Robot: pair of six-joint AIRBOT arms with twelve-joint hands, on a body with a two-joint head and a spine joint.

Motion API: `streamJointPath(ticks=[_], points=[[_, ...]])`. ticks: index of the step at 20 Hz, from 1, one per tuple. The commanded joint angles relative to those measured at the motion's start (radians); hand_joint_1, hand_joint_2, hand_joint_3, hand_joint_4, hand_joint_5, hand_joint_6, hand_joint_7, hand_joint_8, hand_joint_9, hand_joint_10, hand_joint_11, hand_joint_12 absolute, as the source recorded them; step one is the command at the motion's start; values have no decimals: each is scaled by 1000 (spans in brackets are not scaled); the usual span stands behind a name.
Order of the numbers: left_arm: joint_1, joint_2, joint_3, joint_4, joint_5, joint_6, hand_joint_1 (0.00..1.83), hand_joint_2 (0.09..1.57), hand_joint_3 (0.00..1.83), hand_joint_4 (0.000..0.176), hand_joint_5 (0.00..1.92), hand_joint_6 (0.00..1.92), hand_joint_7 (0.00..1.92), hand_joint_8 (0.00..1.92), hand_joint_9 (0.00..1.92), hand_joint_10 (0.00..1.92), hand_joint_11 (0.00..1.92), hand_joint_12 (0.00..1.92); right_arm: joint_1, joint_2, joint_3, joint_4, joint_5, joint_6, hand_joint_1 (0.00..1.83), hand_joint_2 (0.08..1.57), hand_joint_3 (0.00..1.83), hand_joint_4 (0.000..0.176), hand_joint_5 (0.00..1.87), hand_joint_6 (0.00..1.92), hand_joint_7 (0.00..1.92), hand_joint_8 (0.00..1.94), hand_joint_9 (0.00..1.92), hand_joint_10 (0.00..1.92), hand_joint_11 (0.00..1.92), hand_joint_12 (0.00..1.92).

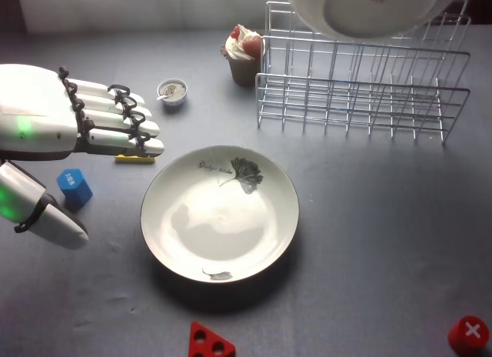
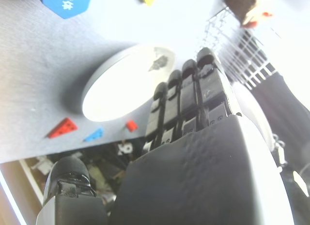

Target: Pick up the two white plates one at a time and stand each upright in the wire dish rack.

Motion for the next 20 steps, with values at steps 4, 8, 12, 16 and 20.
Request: streamJointPath(ticks=[4, 8, 12, 16, 20], points=[[-14, 2, 4, -63, -40, -1, 0, 968, 1, 0, 53, 2, 47, 3, 27, 1, 45, 2, 21, -12, 42, -2, 106, 21, 1499, 1051, 0, 0, 942, 921, 1066, 612, 1179, 665, 976, 1375], [-15, -4, 9, -50, -44, -1, 0, 963, 0, 0, 73, 9, 61, 6, 41, 7, 60, 10, 5, -39, 79, -2, 101, 21, 1500, 1043, 0, 0, 969, 905, 1093, 567, 1180, 639, 1006, 1330], [-17, -6, 8, -43, -42, -1, 0, 962, 0, 0, 71, 5, 54, 2, 30, 3, 42, 2, -3, -61, 104, 38, 101, 22, 1498, 1051, 0, 0, 969, 919, 1090, 565, 1161, 674, 952, 1396], [-14, -5, 13, -37, -49, -1, 0, 959, 0, 0, 78, 7, 59, 3, 37, 5, 55, 7, -10, -83, 144, 145, 89, 21, 1497, 1056, 1, 0, 956, 948, 1074, 589, 1150, 690, 937, 1415], [-12, -6, 19, -37, -56, -1, 0, 962, 0, 0, 40, 7, 30, 7, 20, 7, 38, 9, -21, -97, 169, 193, 67, 21, 1496, 1062, 0, 0, 936, 990, 1060, 615, 1121, 728, 947, 1404]])
